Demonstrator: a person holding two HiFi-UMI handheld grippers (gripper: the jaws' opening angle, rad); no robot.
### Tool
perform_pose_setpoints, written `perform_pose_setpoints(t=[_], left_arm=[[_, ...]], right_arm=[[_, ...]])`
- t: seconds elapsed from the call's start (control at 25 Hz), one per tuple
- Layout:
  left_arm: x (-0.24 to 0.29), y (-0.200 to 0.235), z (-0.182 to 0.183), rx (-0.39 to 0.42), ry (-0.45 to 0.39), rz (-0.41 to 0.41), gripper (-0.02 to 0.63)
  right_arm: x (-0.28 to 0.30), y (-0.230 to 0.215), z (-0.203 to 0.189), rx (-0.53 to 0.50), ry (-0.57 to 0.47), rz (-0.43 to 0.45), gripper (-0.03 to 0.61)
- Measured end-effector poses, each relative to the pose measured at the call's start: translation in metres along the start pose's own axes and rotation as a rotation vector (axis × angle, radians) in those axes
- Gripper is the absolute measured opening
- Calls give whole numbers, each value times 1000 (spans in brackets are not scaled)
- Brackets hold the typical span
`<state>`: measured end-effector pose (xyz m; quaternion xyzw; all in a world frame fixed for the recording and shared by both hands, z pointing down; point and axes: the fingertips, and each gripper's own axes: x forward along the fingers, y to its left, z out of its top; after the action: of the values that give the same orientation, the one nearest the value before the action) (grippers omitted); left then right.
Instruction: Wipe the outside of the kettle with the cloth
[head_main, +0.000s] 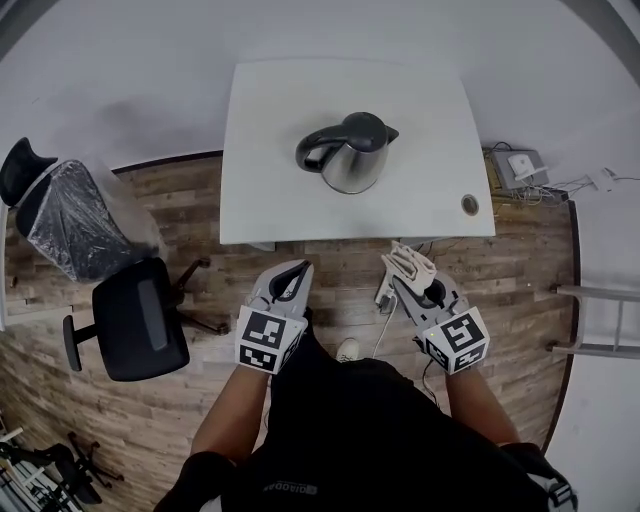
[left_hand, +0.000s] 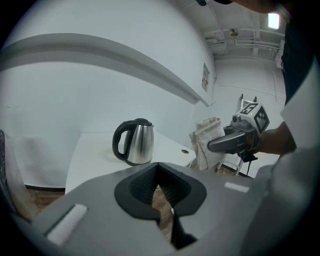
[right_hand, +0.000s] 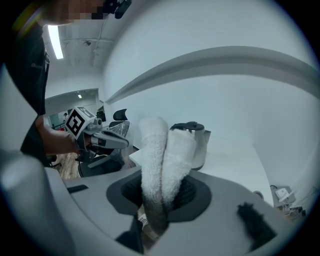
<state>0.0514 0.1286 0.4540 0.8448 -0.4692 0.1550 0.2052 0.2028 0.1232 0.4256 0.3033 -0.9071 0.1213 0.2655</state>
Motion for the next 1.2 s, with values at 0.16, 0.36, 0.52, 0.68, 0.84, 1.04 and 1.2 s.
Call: perform_pose_setpoints(t=[0.16,0.36,0.52,0.68,0.84,1.04,1.2], left_arm=[[13,24,15,16,0,-34,5],[25,43,30,74,30,-122,5],[32,64,34,93,43,-164,5],[38,82,36,79,62,-204,5],[44,92,41,115,60,-230,5],[52,104,41,91,58,-224,5],[59,109,43,88,58,-218,5]], right_arm=[[30,-13,21,-8,37,-20,97],[66,-25,51,-90,112,-54,97],[87,-35,79,-247,183,-109,97],[106,-47,104,-286,216,-155,97],[117,-61,116,-255,261,-199,97],[127,-75,121,-198,304,-227,97],[136,-84,115,-135,342,-224,97]])
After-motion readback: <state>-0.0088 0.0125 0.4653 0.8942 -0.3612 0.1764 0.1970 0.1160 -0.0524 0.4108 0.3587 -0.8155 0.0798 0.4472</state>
